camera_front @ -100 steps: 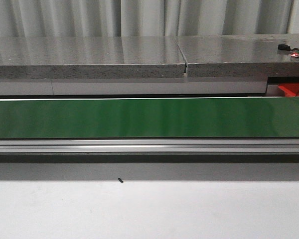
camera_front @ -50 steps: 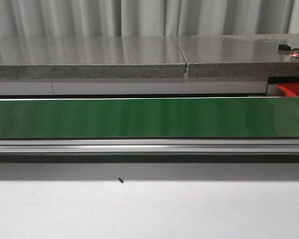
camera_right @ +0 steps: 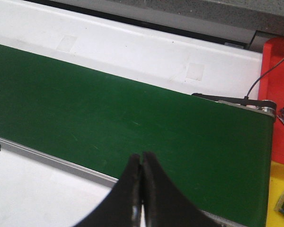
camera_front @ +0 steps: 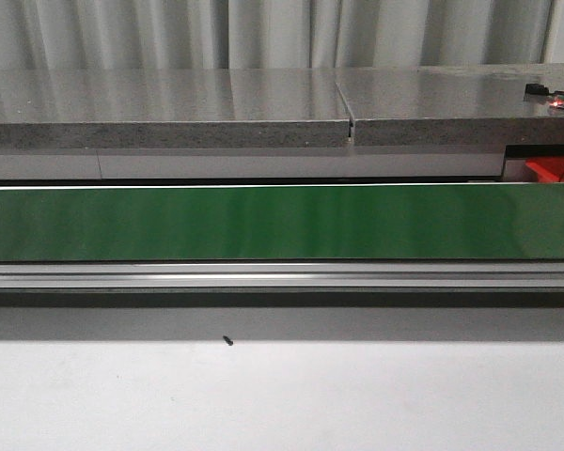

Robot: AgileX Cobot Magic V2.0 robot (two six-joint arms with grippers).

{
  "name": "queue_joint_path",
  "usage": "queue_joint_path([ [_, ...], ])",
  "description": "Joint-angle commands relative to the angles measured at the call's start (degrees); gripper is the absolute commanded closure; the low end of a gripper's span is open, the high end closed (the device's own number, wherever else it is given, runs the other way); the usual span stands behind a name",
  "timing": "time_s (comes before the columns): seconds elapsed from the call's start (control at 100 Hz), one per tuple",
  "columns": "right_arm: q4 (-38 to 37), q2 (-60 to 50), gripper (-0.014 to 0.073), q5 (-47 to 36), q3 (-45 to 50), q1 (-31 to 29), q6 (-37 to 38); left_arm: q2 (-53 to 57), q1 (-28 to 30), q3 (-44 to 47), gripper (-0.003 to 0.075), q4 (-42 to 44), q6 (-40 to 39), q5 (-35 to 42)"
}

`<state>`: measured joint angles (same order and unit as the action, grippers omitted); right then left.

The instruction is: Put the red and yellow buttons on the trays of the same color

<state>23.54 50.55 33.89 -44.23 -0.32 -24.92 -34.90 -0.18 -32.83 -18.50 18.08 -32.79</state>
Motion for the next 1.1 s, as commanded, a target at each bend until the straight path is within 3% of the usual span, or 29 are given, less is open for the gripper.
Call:
queue_joint_path([
  [0.0,0.7,-0.5,0.0662,-3.6,-1.4,0.1,-0.7,0.1,-0.5,-1.6,0.0062,-1.1,-0.6,3.6],
  [0.11,0.7,-0.5,0.0662,-3.6,-1.4,0.1,-0.6,-0.3,-0.3,-2.2,0.0062,-0.7,-1.3,3.8],
  [0.31,0.7,-0.5,0.0662,-3.6,-1.4,0.1,-0.6,-6.5,5.5,-9.3,0.0067,8.7,-15.4,1.6],
  [0.54,0.7,-0.5,0.0662,-3.6,-1.4,0.1,-0.6,-20.6,15.4,-19.5,0.0171,9.0,-15.5,-1.4],
  [0.65,0.7,-0.5,0.0662,-3.6,-1.4,0.1,-0.6,-28.1,18.9,-23.9,0.0176,9.0,-15.5,-1.3],
  [1.09,0.7,-0.5,0.0662,-3.6,-1.4,0.1,-0.6,-53.9,20.8,-37.6,0.0176,10.2,-15.5,0.1],
])
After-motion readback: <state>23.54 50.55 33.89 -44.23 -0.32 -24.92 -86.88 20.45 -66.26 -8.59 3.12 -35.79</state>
